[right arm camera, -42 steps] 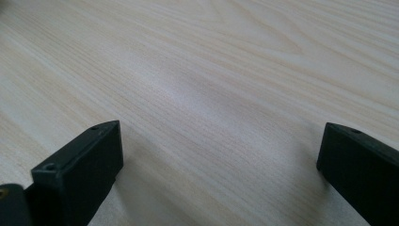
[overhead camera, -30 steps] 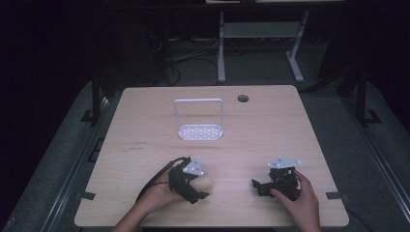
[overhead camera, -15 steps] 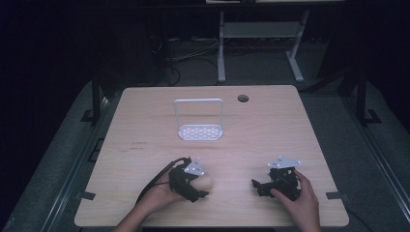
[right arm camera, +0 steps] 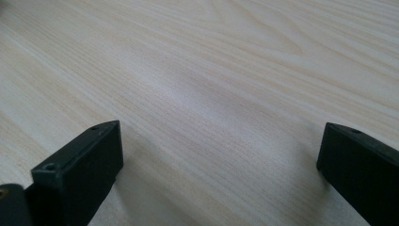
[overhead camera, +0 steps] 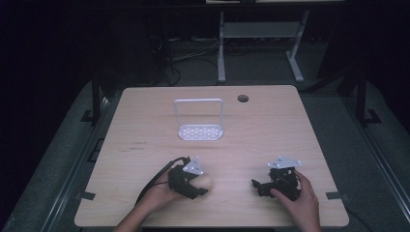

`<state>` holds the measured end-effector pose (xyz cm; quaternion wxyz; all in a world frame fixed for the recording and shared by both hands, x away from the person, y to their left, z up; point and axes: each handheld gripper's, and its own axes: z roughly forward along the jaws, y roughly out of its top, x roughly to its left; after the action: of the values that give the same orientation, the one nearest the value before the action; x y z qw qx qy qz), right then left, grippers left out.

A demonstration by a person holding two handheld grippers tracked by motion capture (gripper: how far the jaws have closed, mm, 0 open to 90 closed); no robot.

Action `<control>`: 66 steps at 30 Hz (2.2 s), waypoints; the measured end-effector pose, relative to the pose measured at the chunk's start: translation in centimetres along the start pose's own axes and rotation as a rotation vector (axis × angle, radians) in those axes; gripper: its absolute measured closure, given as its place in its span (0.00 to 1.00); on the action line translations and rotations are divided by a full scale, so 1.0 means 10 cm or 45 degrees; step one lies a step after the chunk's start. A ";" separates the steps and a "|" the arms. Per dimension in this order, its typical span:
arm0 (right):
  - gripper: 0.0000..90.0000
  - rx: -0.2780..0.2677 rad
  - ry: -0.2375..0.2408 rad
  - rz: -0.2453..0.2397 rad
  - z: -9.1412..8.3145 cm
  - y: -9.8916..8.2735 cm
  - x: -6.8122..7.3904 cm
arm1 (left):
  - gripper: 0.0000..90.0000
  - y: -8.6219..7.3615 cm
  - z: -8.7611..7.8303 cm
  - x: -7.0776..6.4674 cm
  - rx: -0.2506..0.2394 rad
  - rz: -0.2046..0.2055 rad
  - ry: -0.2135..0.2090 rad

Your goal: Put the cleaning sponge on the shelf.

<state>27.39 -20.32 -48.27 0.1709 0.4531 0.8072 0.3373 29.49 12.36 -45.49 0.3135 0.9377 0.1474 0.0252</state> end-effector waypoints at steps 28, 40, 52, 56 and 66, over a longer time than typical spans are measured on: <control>0.01 0.000 -0.001 -0.001 0.00 0.00 0.00 | 0.46 -0.08 -0.19 0.17 -0.052 -0.174 0.151; 0.01 0.000 0.000 -0.002 0.00 0.00 0.00 | 0.46 -0.04 -0.33 0.33 -0.101 -0.228 0.179; 0.01 0.000 0.000 -0.002 0.00 0.00 0.00 | 0.46 0.02 -0.38 0.47 -0.145 -0.263 0.190; 0.01 0.000 0.000 -0.002 0.00 0.00 0.00 | 0.46 0.05 -0.38 0.52 -0.157 -0.272 0.201; 0.01 0.001 0.002 -0.002 0.00 0.00 0.00 | 0.46 0.11 -0.36 0.62 -0.146 -0.279 0.221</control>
<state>27.39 -20.33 -48.26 0.1703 0.4523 0.8078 0.3375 35.22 15.44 -42.23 0.3534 0.8909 0.2738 0.0800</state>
